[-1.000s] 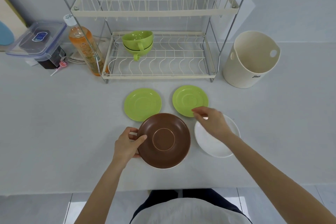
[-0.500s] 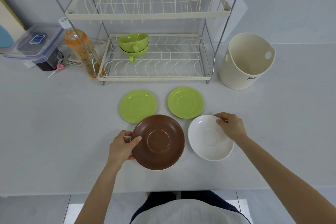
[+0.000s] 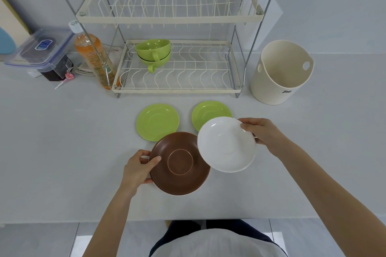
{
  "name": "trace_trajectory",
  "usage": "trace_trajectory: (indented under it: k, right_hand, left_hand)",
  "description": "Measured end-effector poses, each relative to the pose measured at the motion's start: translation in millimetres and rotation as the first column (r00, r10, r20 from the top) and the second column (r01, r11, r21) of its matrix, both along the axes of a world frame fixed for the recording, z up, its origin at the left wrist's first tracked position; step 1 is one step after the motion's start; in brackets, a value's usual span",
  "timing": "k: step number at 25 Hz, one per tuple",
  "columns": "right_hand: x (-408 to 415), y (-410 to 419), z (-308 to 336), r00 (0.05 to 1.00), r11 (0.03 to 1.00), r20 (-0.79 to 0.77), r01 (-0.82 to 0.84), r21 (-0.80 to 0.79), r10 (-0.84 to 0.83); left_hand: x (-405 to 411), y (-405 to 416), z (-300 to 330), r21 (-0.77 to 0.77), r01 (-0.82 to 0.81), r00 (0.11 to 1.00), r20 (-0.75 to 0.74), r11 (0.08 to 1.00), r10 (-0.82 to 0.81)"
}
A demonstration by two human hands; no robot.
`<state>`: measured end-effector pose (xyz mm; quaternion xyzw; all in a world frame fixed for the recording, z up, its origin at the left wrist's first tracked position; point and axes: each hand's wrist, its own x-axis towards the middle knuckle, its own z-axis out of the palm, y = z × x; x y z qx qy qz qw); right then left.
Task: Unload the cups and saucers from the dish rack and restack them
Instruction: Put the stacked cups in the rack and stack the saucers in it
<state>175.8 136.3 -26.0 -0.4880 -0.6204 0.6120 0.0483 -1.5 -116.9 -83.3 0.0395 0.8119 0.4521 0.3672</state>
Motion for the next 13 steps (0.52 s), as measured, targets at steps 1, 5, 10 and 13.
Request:
trace_trajectory:
  k: [1, 5, 10, 13]
  right_hand:
    - [-7, -7, -1, 1.000, 1.000, -0.006, -0.011, -0.027, 0.010]
    - [-33, -37, -12, 0.999, 0.995, -0.017, -0.045, -0.093, 0.044]
    - [-52, -60, -25, 0.998, 0.993, -0.046, -0.051, -0.109, 0.046]
    - [-60, -68, -29, 0.997, 0.995, -0.004, -0.081, 0.053, 0.081]
  left_hand:
    - [0, 0, 0, 0.002, -0.004, 1.000, 0.001, 1.000, 0.004]
    - [0, -1, 6, 0.022, -0.004, 0.999, 0.034, 1.000, 0.003]
    - [-2, -2, 15, 0.034, 0.006, 0.997, 0.082, 0.999, -0.008]
    - [-2, -2, 17, 0.026, 0.004, 0.996, 0.086, 1.000, -0.006]
